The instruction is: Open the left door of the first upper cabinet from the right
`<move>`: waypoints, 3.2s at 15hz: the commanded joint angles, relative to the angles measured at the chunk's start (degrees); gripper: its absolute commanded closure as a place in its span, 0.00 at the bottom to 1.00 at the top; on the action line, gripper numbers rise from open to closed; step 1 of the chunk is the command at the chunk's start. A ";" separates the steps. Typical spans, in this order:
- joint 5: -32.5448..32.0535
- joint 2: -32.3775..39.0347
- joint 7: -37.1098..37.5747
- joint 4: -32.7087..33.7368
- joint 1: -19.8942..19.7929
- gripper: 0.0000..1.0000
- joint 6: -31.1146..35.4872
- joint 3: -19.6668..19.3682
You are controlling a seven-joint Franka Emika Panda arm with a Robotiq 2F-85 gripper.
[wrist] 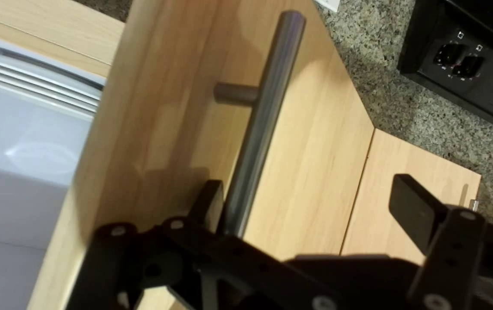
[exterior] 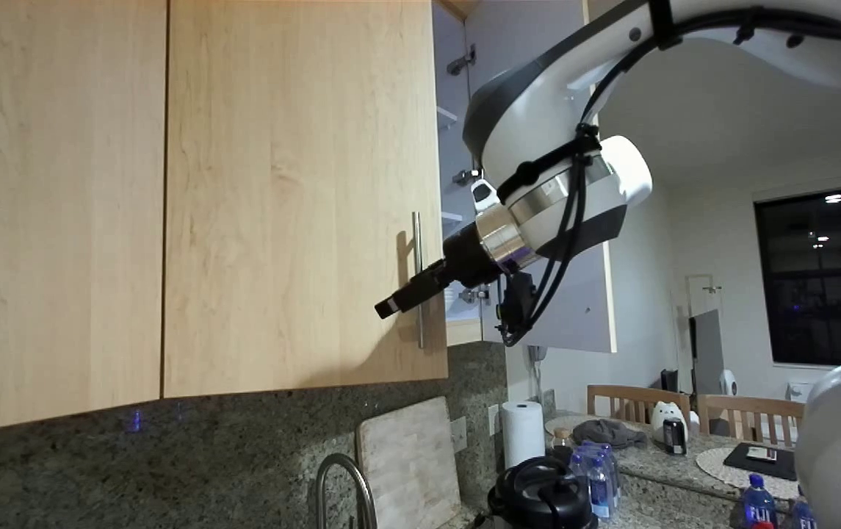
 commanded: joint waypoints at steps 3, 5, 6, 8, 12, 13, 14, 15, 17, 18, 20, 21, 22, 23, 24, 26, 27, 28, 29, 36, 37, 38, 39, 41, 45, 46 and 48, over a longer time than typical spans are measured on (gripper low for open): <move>4.41 0.47 -3.77 0.16 1.52 0.00 -3.77 -0.63; 4.65 0.15 -5.36 0.28 1.65 0.00 -5.50 -2.55; 4.52 -0.09 -6.22 0.31 1.66 0.00 -6.65 -3.68; 3.39 -0.28 -8.36 0.33 1.25 0.00 -9.97 -6.70; -1.99 -0.52 -9.74 0.37 -0.46 0.00 -19.13 -13.31; -4.17 -0.73 -9.36 0.40 -1.18 0.00 -21.76 -14.68; -6.38 -1.01 -8.77 0.46 -2.02 0.00 -24.30 -15.80; -8.69 -1.27 -8.40 0.54 -3.15 0.00 -26.92 -16.68; -14.25 -4.05 -6.88 -1.30 -3.80 0.00 -30.76 -18.77; -16.57 -5.02 -6.22 -1.66 -4.40 0.00 -32.51 -19.26; -18.57 -3.90 -6.49 0.66 -8.29 0.00 -37.75 -17.89; -19.52 -4.94 -6.54 0.10 -8.93 0.00 -39.09 -17.57; -19.69 -5.80 -7.35 -0.52 -9.61 0.00 -40.37 -17.08; -20.14 -6.09 -7.86 -0.56 -10.46 0.00 -41.83 -16.49; -20.22 -6.28 -8.43 -0.57 -10.95 0.00 -42.79 -15.67; -20.33 -5.96 -8.61 0.66 -12.72 0.00 -44.59 -13.71; -20.26 -6.34 -8.85 0.51 -13.50 0.00 -44.97 -13.07; -20.08 -7.38 -8.86 -0.17 -14.02 0.00 -45.35 -12.55; -19.81 -7.58 -9.01 -0.10 -14.70 0.00 -45.91 -11.90; -17.72 -8.74 -12.09 0.61 -18.44 0.00 -48.86 -6.68; -17.63 -9.17 -12.45 0.57 -18.87 0.00 -49.03 -5.94; -17.52 -9.54 -12.65 0.54 -19.36 0.00 -49.10 -5.17; -17.25 -9.91 -12.91 0.50 -19.82 0.00 -49.01 -4.42; -16.60 -10.63 -13.17 0.35 -20.46 0.00 -49.07 -3.20; -15.16 -12.21 -12.90 -0.23 -21.23 0.00 -48.95 -0.53; -14.90 -12.67 -12.67 -0.36 -21.50 0.00 -48.72 0.20; -14.12 -13.87 -12.09 -0.63 -22.24 0.00 -48.28 1.48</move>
